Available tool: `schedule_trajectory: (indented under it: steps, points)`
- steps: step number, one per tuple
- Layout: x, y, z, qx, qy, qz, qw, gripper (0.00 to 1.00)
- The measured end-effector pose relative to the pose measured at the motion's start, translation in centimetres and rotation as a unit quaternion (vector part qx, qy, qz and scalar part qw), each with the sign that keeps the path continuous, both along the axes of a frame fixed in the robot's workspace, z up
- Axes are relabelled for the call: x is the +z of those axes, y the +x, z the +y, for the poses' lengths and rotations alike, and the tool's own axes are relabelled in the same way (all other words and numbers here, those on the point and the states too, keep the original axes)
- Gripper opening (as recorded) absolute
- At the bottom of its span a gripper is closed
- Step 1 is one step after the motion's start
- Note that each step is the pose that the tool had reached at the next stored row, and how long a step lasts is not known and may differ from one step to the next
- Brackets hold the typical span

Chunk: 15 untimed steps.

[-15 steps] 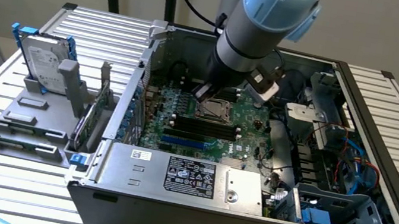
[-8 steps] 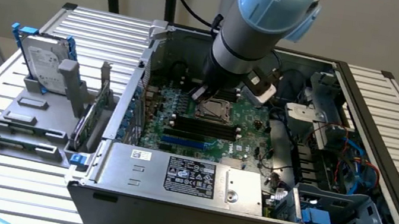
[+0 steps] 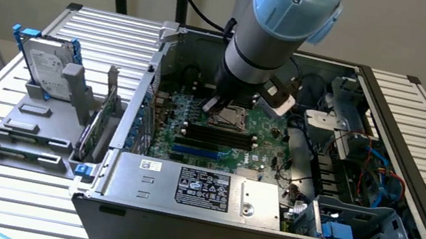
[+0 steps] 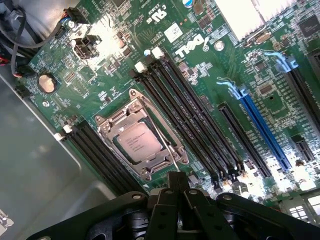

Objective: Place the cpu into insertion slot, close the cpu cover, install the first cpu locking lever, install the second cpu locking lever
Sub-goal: 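Install the second cpu locking lever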

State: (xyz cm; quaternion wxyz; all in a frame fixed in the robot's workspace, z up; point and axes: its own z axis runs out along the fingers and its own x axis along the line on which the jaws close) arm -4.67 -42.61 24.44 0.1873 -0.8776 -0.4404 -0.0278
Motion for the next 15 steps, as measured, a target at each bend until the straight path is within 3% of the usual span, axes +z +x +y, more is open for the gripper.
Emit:
schedule_trajectory:
  steps: [5, 9, 15]
  points:
    - [-0.14, -0.2, -0.1, 0.0, 0.0001, -0.0003, 1.0, 0.11]
    - [-0.49, -0.4, -0.1, 0.0, 0.0, -0.0027, 1.0, 0.11]
    - [-1.2, -0.9, 0.06, 0.0, 0.0, -0.0135, 0.9999, 0.11]
